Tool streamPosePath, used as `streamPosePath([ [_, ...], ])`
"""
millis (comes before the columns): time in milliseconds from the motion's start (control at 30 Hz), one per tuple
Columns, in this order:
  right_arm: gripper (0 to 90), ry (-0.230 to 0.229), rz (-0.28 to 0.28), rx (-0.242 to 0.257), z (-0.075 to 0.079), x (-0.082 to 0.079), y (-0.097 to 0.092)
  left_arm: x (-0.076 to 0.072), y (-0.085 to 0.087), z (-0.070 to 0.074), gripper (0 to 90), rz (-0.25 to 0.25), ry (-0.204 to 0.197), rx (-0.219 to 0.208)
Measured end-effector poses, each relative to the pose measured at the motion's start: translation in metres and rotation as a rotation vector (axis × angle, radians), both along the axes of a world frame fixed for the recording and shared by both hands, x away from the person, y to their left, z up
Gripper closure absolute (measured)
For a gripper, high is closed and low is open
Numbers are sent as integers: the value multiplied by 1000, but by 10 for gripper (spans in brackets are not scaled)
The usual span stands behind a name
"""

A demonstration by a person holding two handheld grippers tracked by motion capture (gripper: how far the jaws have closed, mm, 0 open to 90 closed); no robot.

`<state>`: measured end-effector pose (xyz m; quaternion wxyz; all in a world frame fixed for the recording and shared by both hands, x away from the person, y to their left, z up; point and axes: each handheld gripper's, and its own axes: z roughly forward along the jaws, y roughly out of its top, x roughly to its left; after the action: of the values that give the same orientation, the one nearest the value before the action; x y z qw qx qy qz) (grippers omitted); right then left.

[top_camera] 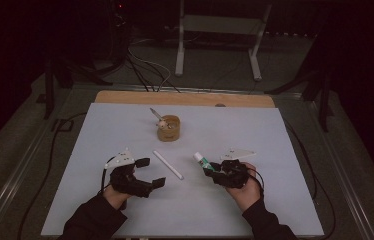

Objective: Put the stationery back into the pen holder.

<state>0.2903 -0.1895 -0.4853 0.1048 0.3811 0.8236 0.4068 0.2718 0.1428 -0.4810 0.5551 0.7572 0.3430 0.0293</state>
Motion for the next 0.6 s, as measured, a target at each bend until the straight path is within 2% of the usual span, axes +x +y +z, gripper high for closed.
streamPosePath([
  [200,654,-6,-8,16,0,-2,-3,5,-12,4,4,-4,18,-20],
  [433,654,-33,-22,34,5,-3,-7,14,-27,9,4,5,44,-55],
  [600,654,-45,-36,47,7,-2,-10,20,-36,11,4,2,67,-104],
])
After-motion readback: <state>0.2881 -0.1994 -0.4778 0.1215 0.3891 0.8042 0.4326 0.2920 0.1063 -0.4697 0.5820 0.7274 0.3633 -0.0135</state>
